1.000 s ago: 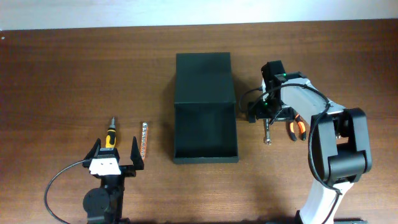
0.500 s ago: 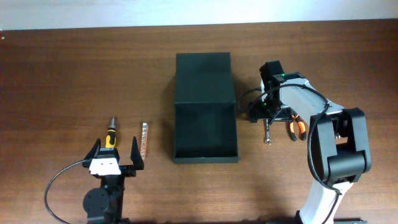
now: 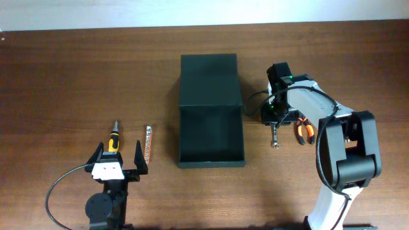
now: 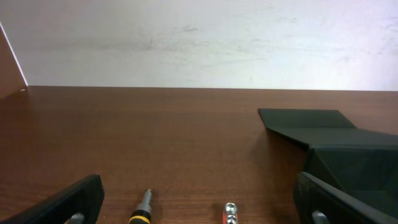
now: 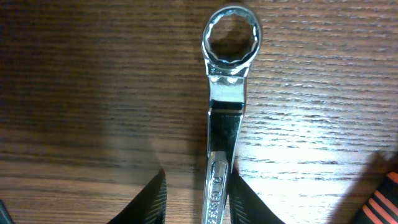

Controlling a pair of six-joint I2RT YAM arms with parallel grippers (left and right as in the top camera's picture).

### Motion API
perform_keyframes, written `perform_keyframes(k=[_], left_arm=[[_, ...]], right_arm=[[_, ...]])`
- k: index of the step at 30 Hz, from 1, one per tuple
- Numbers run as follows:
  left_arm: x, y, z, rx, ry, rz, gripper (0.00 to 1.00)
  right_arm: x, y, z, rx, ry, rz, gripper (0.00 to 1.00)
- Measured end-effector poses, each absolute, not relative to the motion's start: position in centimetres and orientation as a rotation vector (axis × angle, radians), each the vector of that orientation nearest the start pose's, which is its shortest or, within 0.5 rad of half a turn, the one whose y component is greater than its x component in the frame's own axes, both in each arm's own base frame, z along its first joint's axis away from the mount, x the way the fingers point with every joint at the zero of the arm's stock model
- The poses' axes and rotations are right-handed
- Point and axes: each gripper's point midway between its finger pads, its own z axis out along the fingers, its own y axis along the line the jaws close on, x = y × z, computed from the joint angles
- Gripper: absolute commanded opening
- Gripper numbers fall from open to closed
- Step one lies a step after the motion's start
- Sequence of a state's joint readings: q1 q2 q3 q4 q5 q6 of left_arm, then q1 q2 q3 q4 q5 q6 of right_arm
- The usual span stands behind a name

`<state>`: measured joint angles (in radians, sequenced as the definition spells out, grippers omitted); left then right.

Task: Pack container
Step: 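Lower the right gripper and close it on the wrench shaft, then lift the wrench and carry it over the green box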

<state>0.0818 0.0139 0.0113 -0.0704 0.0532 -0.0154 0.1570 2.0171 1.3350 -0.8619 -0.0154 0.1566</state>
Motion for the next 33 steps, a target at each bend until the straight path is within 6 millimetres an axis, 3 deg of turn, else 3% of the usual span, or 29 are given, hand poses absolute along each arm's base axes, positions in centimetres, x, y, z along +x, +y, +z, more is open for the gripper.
perform_keyframes(k=[6,14,20,27,33], left_arm=[[24.61,1.1,15.86,-0.04,1.643,0.007,0.99],[24.61,1.1,15.86,-0.039,1.643,0.007,0.99],[24.61,1.1,15.86,-0.039,1.643,0.007,0.99],[24.61,1.1,15.84,-0.039,1.644,0.007,0.99],[24.61,1.1,15.84,-0.039,1.644,0.007,0.99]], right_arm=[[36.35,6.02,-0.2,0.0,3.118,0.03,0.21],[36.34,6.01,-0.21,-0.001,3.118,0.029,0.2],[36.32,6.0,-0.22,-0.004,3.119,0.028,0.09],[36.29,5.94,-0.19,-0.004,3.121,0.023,0.04],[36.26,5.68,0.08,-0.001,3.15,-0.007,0.04]])
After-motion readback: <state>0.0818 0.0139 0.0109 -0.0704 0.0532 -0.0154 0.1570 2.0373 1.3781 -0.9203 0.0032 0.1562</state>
